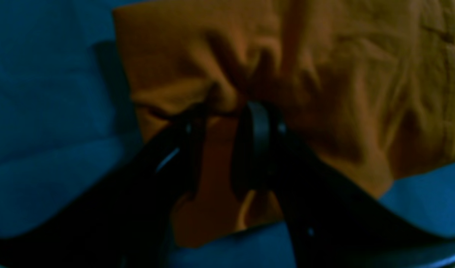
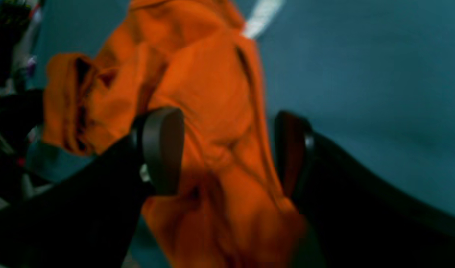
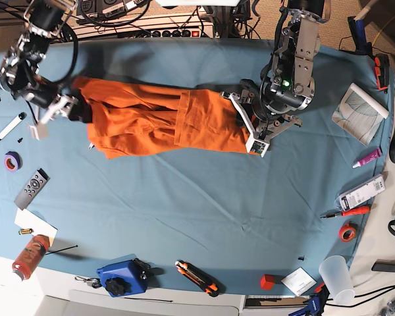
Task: Layout the t-shirt on the table in an organized manner, then fold the t-shirt properly
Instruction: 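Fold the strip end with the right gripper over the folded stack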
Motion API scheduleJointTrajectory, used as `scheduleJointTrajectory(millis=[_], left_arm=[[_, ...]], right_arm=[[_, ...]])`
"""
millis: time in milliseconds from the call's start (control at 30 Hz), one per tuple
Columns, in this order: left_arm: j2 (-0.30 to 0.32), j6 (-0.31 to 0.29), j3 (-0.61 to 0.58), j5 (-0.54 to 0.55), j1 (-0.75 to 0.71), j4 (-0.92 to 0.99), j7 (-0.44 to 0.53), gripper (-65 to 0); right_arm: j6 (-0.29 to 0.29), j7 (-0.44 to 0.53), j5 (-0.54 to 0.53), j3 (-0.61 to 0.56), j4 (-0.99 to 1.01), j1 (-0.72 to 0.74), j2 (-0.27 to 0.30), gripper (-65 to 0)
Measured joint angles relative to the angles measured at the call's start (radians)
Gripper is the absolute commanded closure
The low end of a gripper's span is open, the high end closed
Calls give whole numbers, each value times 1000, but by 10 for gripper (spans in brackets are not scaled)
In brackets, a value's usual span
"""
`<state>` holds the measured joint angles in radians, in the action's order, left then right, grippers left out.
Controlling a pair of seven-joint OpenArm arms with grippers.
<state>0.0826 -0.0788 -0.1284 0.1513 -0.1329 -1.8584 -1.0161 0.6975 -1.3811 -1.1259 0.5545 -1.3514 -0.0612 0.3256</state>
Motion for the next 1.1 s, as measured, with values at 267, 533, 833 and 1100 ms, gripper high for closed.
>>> scheduleJointTrajectory(millis=[267,533,833,1100], left_arm=[[0,0,0,0,0,0,1,-174],[0,0,0,0,0,0,1,-174],[0,0,0,0,0,0,-7,-174],[-2,-56,-3,245,-8,-33,-103,-174]], right_arm=[[3,21,-39,-117,6,3,1,-381],[7,66,36,-116,3,4,-36,-294],[7,73,143,-90,4,34,-77,0],[3,48,319,43,-25,127,-6,0]])
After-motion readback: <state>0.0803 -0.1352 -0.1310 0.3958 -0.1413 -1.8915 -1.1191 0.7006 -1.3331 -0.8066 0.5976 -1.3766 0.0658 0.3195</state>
